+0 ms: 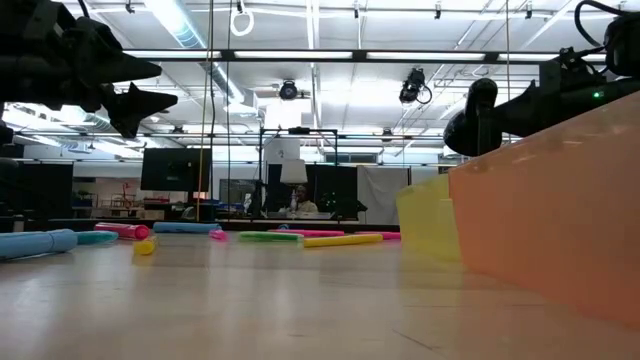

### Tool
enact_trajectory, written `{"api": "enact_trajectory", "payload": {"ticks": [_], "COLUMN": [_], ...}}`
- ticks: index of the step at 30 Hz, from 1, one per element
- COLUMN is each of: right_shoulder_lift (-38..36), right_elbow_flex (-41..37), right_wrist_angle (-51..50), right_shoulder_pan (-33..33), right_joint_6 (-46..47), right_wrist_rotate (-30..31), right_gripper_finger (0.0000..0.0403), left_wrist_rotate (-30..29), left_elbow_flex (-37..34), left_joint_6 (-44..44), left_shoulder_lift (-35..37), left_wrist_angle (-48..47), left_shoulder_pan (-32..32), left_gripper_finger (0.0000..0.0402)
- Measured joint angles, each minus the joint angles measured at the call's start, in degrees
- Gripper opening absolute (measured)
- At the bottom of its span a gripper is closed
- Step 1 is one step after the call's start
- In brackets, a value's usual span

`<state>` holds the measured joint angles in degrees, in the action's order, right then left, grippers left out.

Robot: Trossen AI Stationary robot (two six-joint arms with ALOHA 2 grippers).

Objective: Pick & Place Markers
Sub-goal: Put the bottom blue highlighter into the blue bin

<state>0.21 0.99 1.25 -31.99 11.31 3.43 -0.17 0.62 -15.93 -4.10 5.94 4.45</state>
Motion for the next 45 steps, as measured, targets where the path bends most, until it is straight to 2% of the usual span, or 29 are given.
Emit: {"api": "enact_trajectory", "payload": {"ticks": [5,17,35,40,45], "right_shoulder_lift": [-0.01,0.0,-0.02,-0.01,-0.02], "right_elbow_flex": [0.0,0.0,0.0,0.0,0.0], "right_wrist_angle": [0.01,0.01,0.01,0.01,0.01], "right_shoulder_pan": [0.0,0.0,0.0,0.0,0.0], "right_joint_6": [0.0,0.0,0.0,0.0,-0.02], "right_wrist_rotate": [0.01,0.01,0.01,0.01,0.01], "right_gripper_finger": [0.0176,0.0176,0.0176,0.0176,0.0176], "left_wrist_rotate": [0.29,-2.21,-2.81,-2.79,-2.84], "left_elbow_flex": [4.88,24.01,40.84,44.32,47.72], "left_joint_6": [0.12,-1.45,-7.87,-13.68,-23.4], "left_shoulder_lift": [0.04,-2.21,-20.01,-24.46,-28.83], "left_wrist_angle": [-1.79,-25.62,-26.52,-27.78,-30.35], "left_shoulder_pan": [-0.04,-0.02,-0.2,-0.2,-1.32], "left_gripper_finger": [0.0268,0.0268,0.0268,0.0268,0.0268]}}
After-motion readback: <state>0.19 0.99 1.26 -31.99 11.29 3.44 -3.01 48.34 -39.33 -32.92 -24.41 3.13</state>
